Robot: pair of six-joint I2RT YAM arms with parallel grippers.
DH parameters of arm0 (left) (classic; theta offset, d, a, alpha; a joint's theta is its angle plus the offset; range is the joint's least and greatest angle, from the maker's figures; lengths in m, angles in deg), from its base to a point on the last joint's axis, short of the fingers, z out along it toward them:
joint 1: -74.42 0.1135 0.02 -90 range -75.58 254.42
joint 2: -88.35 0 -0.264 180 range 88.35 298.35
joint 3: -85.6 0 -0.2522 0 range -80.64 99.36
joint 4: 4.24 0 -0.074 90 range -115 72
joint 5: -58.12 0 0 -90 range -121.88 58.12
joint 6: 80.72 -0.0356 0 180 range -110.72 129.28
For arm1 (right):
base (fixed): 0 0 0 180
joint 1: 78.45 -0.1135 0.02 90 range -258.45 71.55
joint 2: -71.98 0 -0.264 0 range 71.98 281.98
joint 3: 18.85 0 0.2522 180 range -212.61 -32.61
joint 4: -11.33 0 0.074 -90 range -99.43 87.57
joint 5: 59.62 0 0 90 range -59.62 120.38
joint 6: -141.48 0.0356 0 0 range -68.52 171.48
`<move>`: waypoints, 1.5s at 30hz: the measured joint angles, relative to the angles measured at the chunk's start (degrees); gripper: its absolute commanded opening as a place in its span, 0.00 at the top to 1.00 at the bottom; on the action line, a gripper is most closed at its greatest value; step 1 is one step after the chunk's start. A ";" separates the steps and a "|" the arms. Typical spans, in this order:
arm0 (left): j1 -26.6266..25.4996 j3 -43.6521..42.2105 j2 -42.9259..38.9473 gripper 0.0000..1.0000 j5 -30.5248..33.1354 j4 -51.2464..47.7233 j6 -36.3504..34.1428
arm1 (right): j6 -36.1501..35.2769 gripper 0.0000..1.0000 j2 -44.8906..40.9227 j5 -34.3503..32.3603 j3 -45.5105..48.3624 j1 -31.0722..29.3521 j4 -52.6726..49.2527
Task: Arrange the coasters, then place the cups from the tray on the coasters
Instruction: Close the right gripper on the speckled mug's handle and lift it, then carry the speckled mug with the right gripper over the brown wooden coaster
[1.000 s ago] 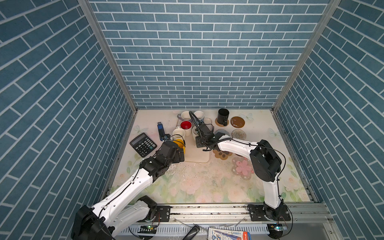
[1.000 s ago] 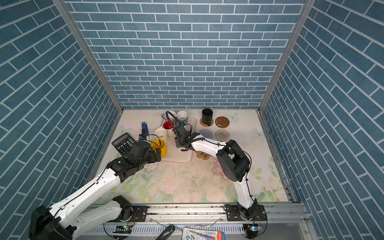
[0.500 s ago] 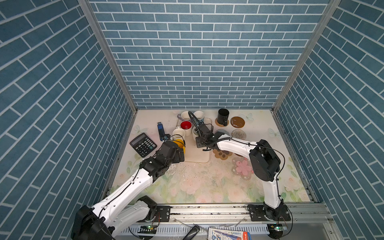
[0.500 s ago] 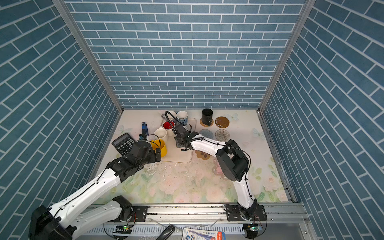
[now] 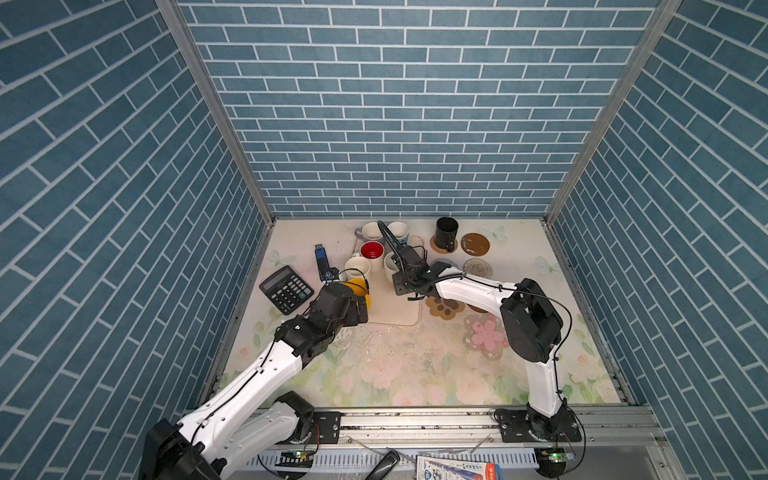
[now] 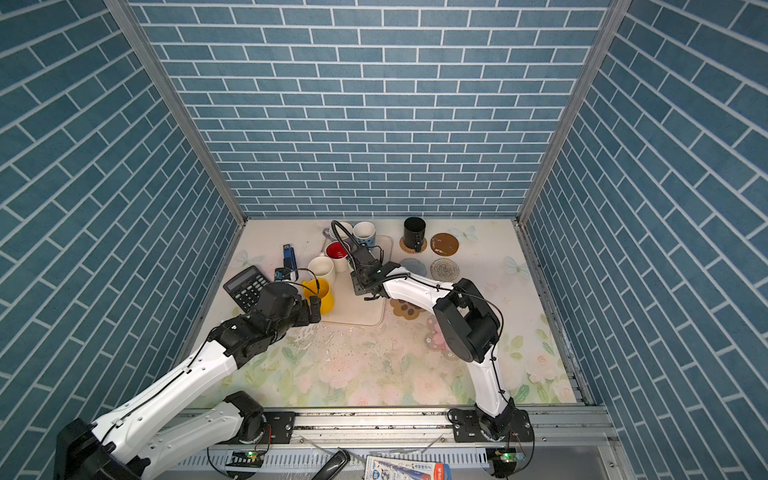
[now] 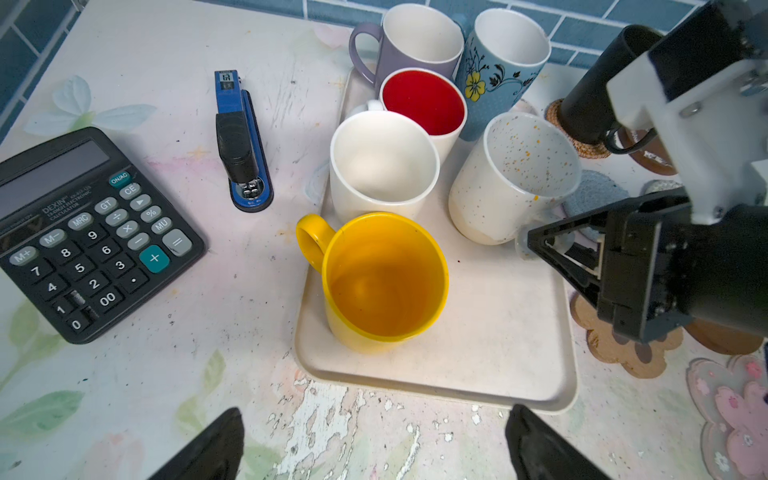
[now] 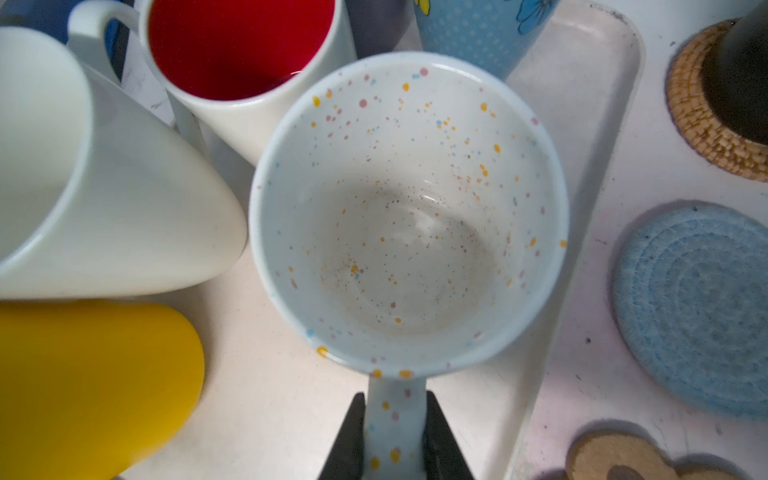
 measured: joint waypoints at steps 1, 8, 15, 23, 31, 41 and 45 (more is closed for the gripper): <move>0.00 0.00 -0.59 0.01 -0.04 -0.24 0.00 | -0.15 1.00 -0.35 0.39 0.00 0.02 -0.24; -0.02 0.26 -2.01 0.01 -1.16 -1.16 0.02 | -0.22 1.00 -5.09 3.08 2.05 -0.02 -0.83; -2.64 3.34 0.90 0.01 -1.42 -2.62 0.09 | -0.37 1.00 -13.77 3.21 8.68 0.24 -0.35; -7.30 8.92 8.90 0.01 -0.81 -1.84 0.46 | -0.66 1.00 -24.65 3.85 17.75 3.48 -0.46; -9.25 15.39 19.15 0.01 -1.60 2.32 0.37 | -0.68 1.00 -37.11 4.44 28.39 10.54 -1.20; -9.92 23.65 33.14 0.01 -5.55 6.82 -0.61 | -0.68 1.00 -42.38 4.94 34.36 20.20 -2.91; -9.92 26.34 37.40 0.01 -6.86 8.46 -1.14 | -0.72 1.00 -42.36 5.18 34.36 23.52 -2.75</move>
